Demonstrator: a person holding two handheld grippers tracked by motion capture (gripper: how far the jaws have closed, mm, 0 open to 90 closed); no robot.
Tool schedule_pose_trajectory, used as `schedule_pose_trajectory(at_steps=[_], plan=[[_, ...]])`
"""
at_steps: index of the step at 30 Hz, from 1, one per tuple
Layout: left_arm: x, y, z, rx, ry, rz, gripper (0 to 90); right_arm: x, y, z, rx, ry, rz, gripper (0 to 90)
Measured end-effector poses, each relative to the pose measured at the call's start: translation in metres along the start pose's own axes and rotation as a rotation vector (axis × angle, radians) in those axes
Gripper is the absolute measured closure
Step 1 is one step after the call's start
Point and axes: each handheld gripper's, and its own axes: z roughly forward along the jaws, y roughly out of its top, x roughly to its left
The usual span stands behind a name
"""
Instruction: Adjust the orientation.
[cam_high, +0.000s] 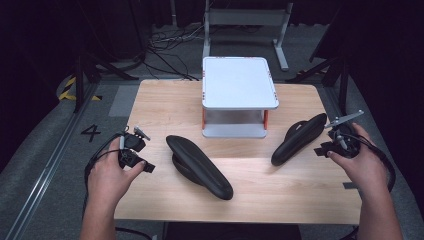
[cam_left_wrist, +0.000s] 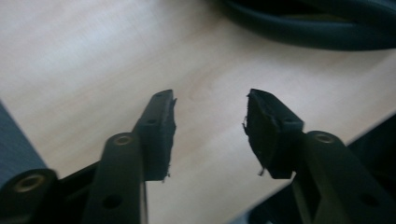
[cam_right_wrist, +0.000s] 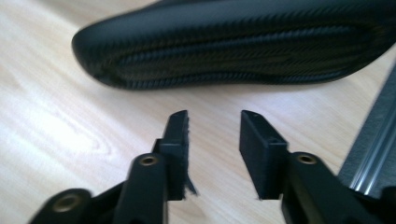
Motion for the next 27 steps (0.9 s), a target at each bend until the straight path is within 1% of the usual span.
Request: schedule_pose_trajectory(at_steps=[1,2,3,4,5,6,7,8,10,13,14,15,17,18,19,21,22,23,24,25,26,27], plan=[[0.0,0.0,0.0,0.0,0.0,0.0,52.9,0.0,0.0,0.0,0.0,0.0,0.0,68.7],[0.0,0.0,0.001,0.008,0.01,-0.011,52.9,0.002,0.0,-0.001,-0.013,0.005,-0.003,68.5],[0.0,0.002,0.0,0.0,0.026,-0.005,53.6,0.004,0.0,-0.001,-0.032,0.034,-0.002,68.5],[0.0,0.002,-0.001,-0.01,0.028,-0.005,55.3,0.006,0.0,-0.001,-0.052,0.056,-0.008,67.8],[0.0,0.003,-0.002,-0.025,0.033,-0.008,56.0,0.008,0.0,-0.001,-0.061,0.069,-0.011,67.6],[-0.001,0.004,-0.004,-0.036,0.042,-0.006,54.2,0.011,0.0,-0.001,-0.07,0.082,-0.011,66.4],[-0.001,0.004,-0.005,-0.05,0.052,-0.004,52.4,0.013,0.0,0.0,-0.071,0.085,-0.007,65.4],[-0.002,0.005,-0.007,-0.059,0.051,-0.005,53.2,0.016,0.001,0.001,-0.07,0.084,-0.008,65.2],[-0.003,0.005,-0.01,-0.09,0.047,0.012,55.4,0.022,0.003,0.004,-0.073,0.093,-0.008,65.6],[-0.004,0.003,-0.011,-0.097,0.053,0.029,56.4,0.03,0.006,0.007,-0.077,0.124,0.003,65.8],[-0.006,0.003,-0.012,-0.095,0.052,0.036,56.7,0.032,0.008,0.007,-0.076,0.129,-0.002,65.8],[-0.008,0.001,-0.012,-0.096,0.047,0.053,57.1,0.035,0.009,0.007,-0.075,0.134,-0.006,65.8],[-0.011,-0.001,-0.013,-0.102,0.042,0.073,57.8,0.042,0.013,0.01,-0.076,0.142,-0.017,65.1],[-0.011,-0.001,-0.013,-0.102,0.042,0.073,58.0,0.045,0.016,0.011,-0.076,0.151,-0.021,64.9],[-0.014,-0.004,-0.014,-0.12,0.039,0.093,58.5,0.048,0.018,0.013,-0.075,0.16,-0.024,64.6],[-0.016,-0.008,-0.015,-0.147,0.021,0.111,59.1,0.054,0.023,0.015,-0.082,0.186,-0.026,63.8],[-0.016,-0.008,-0.015,-0.147,0.021,0.111,59.5,0.058,0.026,0.017,-0.09,0.197,-0.032,63.6],[-0.017,-0.01,-0.015,-0.16,0.019,0.121,59.5,0.058,0.026,0.017,-0.09,0.197,-0.032,63.6],[-0.018,-0.013,-0.015,-0.168,0.02,0.124,59.9,0.061,0.029,0.017,-0.089,0.204,-0.04,63.3],[-0.021,-0.017,-0.013,-0.181,0.032,0.138,60.4,0.067,0.035,0.019,-0.098,0.207,-0.06,62.9],[-0.024,-0.02,-0.012,-0.195,0.031,0.143,60.8,0.068,0.037,0.02,-0.102,0.213,-0.066,62.7],[-0.025,-0.023,-0.01,-0.206,0.02,0.145,61.5,0.071,0.04,0.021,-0.115,0.226,-0.067,62.7]])
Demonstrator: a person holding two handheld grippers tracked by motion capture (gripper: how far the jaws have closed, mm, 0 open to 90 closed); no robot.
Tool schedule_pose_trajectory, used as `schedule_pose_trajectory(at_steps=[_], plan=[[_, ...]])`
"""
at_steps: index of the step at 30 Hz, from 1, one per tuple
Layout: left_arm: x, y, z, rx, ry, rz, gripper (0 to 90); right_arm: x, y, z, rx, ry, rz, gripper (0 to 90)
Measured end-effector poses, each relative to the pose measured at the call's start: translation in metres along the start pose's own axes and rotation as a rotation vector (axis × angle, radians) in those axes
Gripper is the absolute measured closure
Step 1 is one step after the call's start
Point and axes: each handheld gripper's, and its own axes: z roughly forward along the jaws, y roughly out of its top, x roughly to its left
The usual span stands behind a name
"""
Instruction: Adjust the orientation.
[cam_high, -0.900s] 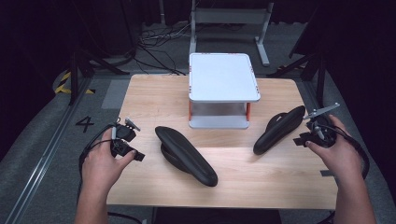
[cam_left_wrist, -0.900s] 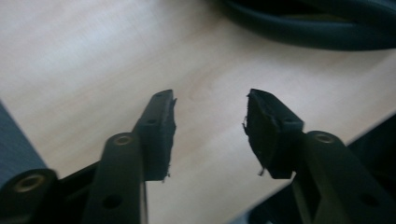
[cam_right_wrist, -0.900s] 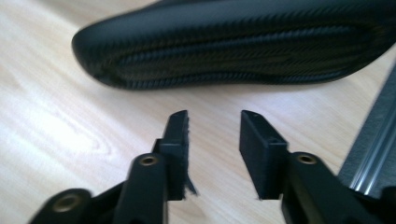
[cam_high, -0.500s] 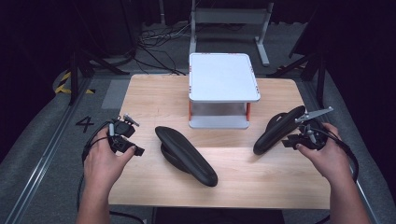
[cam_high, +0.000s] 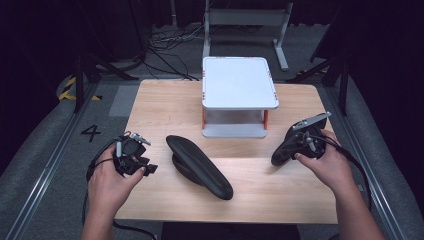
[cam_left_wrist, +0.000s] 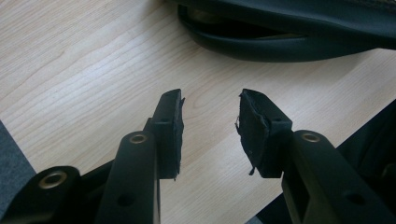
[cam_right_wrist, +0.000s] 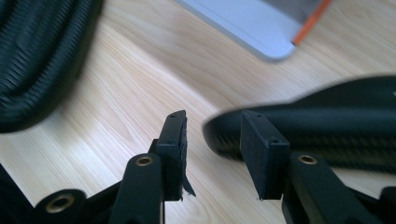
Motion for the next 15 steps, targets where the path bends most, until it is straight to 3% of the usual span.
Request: schedule_pose_trajectory(at_steps=[2,4,6,9,15], plan=[[-0.006,-0.005,0.004,-0.035,-0.009,-0.006,68.7,0.003,0.004,0.003,0.001,0.007,-0.014,63.0],[-0.009,-0.006,0.007,-0.036,-0.003,0.006,78.2,0.005,0.006,0.005,-0.003,0.009,-0.022,63.9],[-0.018,-0.003,0.02,0.019,-0.012,0.037,82.4,0.004,0.006,0.005,-0.002,0.01,-0.027,64.1],[-0.024,0.003,0.032,0.035,-0.032,0.065,85.2,0.004,0.006,0.003,-0.005,0.004,-0.023,64.3],[-0.036,0.013,0.067,0.128,-0.07,0.118,88.3,0.002,0.002,-0.002,-0.014,-0.002,-0.015,64.4]])
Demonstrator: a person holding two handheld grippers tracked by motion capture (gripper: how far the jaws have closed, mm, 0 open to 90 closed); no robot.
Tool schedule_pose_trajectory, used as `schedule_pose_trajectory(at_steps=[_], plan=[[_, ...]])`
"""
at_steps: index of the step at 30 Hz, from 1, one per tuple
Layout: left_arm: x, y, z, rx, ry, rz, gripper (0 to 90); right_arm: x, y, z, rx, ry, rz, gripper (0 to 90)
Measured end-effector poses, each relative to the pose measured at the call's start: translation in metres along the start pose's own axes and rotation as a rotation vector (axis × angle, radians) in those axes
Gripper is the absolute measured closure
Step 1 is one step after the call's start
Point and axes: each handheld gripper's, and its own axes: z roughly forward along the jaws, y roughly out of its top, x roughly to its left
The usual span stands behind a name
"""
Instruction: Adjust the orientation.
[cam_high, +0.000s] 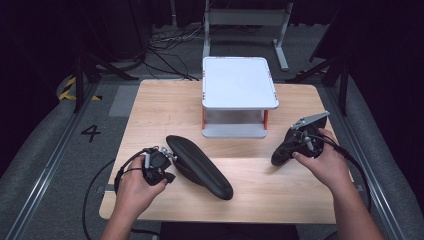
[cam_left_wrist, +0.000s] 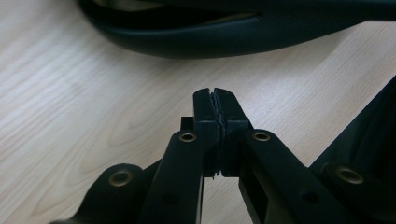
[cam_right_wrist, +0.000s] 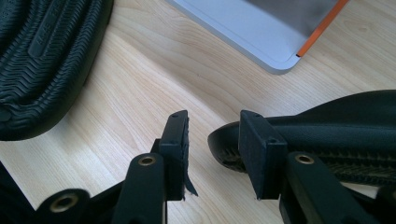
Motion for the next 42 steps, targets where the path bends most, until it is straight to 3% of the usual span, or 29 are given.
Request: schedule_pose_trajectory(at_steps=[5,9,13,22,32,42], plan=[[0.003,0.005,0.022,0.034,-0.005,-0.012,88.5,-0.002,-0.004,-0.001,0.003,-0.004,0.009,64.3],[0.005,0.006,0.028,0.042,-0.004,-0.027,89.0,-0.003,-0.006,-0.002,-0.002,-0.007,0.015,64.4],[0.005,0.009,0.034,0.019,-0.014,-0.036,89.4,-0.003,-0.007,-0.004,-0.003,-0.01,0.014,64.4],[0.008,0.018,0.026,-0.039,-0.015,-0.042,87.7,-0.007,-0.014,-0.012,-0.021,-0.023,0.04,64.3],[0.003,0.046,0.015,-0.109,-0.007,-0.009,87.2,-0.011,-0.024,-0.018,-0.016,-0.035,0.074,64.3],[-0.002,0.075,0.03,-0.142,0.0,0.02,88.6,-0.014,-0.031,-0.019,-0.009,-0.043,0.092,64.3]])
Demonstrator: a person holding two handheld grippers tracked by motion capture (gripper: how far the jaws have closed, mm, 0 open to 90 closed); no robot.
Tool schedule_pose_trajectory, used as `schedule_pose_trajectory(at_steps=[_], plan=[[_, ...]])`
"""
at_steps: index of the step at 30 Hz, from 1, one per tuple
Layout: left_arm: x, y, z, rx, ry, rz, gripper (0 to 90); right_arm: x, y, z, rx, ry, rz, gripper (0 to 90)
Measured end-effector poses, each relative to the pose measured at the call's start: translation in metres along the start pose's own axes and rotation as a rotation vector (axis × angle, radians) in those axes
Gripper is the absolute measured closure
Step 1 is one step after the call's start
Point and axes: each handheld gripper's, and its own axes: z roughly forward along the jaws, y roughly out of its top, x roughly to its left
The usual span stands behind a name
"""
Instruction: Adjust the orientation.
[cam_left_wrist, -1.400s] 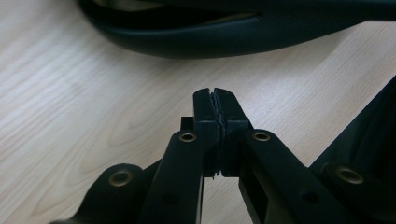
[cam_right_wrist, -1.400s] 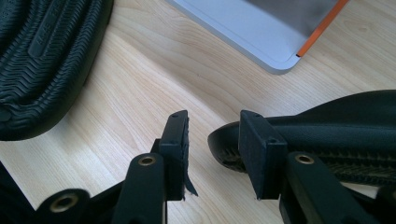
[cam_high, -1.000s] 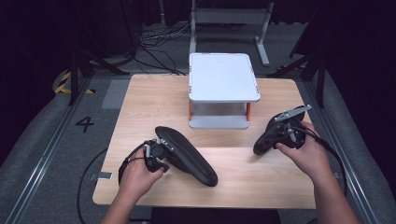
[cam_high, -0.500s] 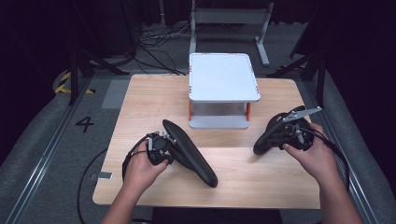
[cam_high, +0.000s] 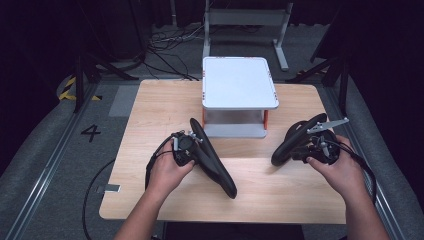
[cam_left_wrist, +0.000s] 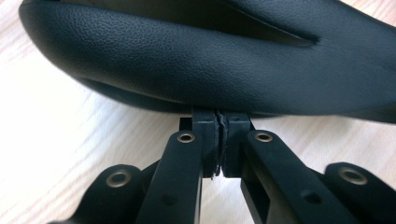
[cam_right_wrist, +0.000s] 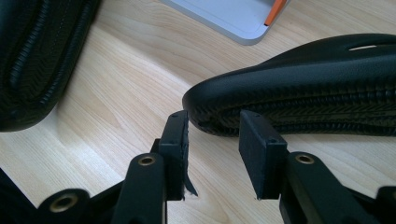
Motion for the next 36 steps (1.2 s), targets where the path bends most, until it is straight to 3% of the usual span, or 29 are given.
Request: schedule_pose_trajectory(at_steps=[4,5,16,23,30,36], plan=[[-0.002,0.005,0.007,0.015,-0.005,-0.001,88.7,-0.001,-0.001,-0.002,-0.002,-0.003,0.009,64.3],[-0.002,0.007,0.012,0.032,0.013,0.009,88.6,-0.001,-0.002,-0.002,-0.003,-0.005,0.01,64.3],[-0.005,0.015,0.022,0.002,0.036,0.025,85.7,-0.002,-0.003,-0.001,-0.001,-0.005,0.012,64.1],[-0.01,0.026,0.027,-0.059,-0.003,0.039,82.6,-0.003,-0.003,-0.001,0.0,-0.003,0.013,64.0],[-0.017,0.037,0.037,-0.07,-0.02,0.059,80.6,-0.004,-0.004,-0.002,-0.003,-0.003,0.013,63.6],[-0.025,0.041,0.035,-0.102,-0.044,0.09,75.6,-0.005,-0.006,-0.003,-0.007,-0.006,0.014,63.4]])
